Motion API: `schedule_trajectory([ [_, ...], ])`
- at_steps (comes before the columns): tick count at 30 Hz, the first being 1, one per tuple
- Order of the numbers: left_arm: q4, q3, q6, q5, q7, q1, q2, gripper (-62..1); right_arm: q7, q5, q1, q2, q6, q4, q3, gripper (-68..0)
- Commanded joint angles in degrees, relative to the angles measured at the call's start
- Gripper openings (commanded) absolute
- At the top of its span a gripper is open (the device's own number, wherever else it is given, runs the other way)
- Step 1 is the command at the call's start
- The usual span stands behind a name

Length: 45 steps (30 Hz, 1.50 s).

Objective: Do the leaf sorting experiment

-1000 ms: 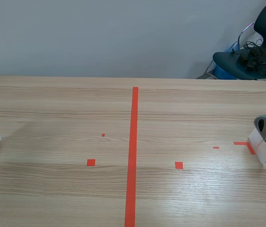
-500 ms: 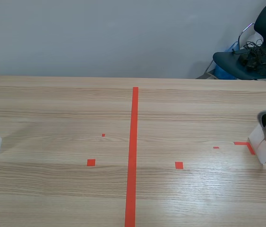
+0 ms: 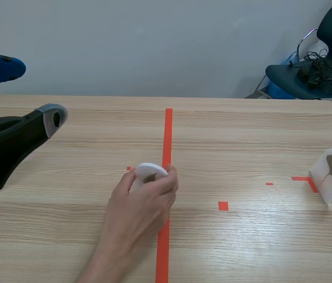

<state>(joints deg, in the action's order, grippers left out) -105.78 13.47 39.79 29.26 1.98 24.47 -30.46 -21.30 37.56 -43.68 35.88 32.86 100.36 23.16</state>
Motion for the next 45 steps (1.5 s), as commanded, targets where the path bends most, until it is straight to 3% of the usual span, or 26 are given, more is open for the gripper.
schedule_trajectory([
  [1,0.22,0.02,0.09,0.02,0.94,0.85,1.31,1.4,-0.87,0.72,0.63,0.61,-0.02,0.59,0.2,0.4],
  [6,-0.66,-0.2,0.09,-0.35,0.74,2.49,4.59,1.4,-0.85,1.92,0.63,0.61,-0.02,0.59,0.2,0.4],
  [10,0.11,-1.36,0.09,-0.42,0.72,2.47,4.72,1.4,-0.85,1.92,0.63,0.61,-0.02,0.59,0.2,0.4],
  [16,0.13,-3.23,0.09,-3.17,0.74,2.34,4.7,1.4,-0.85,1.9,0.63,0.61,-0.02,0.59,0.2,0.4],
  [18,0.13,-4.0,0.09,-5.2,0.79,2.25,4.7,1.4,-0.85,1.9,0.63,0.61,-0.02,0.59,0.2,0.4],
  [21,1.44,-6.21,-0.55,-10.88,0.81,0.96,4.7,1.4,-0.85,1.9,0.63,0.61,-0.02,0.59,0.2,0.4],
  [25,8.68,-10.32,-4.28,-14.12,1.2,-3.5,4.7,1.4,-0.85,1.9,0.63,0.61,-0.02,0.59,0.2,0.4],
  [27,14.16,-12.66,-4.66,-14.4,1.64,-6.54,4.7,1.4,-0.83,1.9,0.63,0.61,-0.02,0.59,0.2,0.4],
  [33,30.53,-20.63,-4.94,-21.27,10.05,-16.87,5.6,1.4,-0.83,1.9,0.66,0.59,-0.02,0.59,0.2,0.4],
  [36,37.11,-24.76,-7.06,-22.47,12.37,-22.21,7.5,1.4,-0.83,1.9,0.66,0.59,-0.02,0.59,0.2,0.4],
  [40,44.54,-30.03,-10.4,-26.56,14.1,-29.07,11.41,1.4,-0.83,1.9,0.66,0.2,-0.04,0.59,0.2,0.4],
  [45,51.89,-36.41,-12.24,-30.36,15.15,-35.06,15.78,1.4,-0.61,1.9,0.66,-0.7,-0.04,0.59,0.17,0.4],
])
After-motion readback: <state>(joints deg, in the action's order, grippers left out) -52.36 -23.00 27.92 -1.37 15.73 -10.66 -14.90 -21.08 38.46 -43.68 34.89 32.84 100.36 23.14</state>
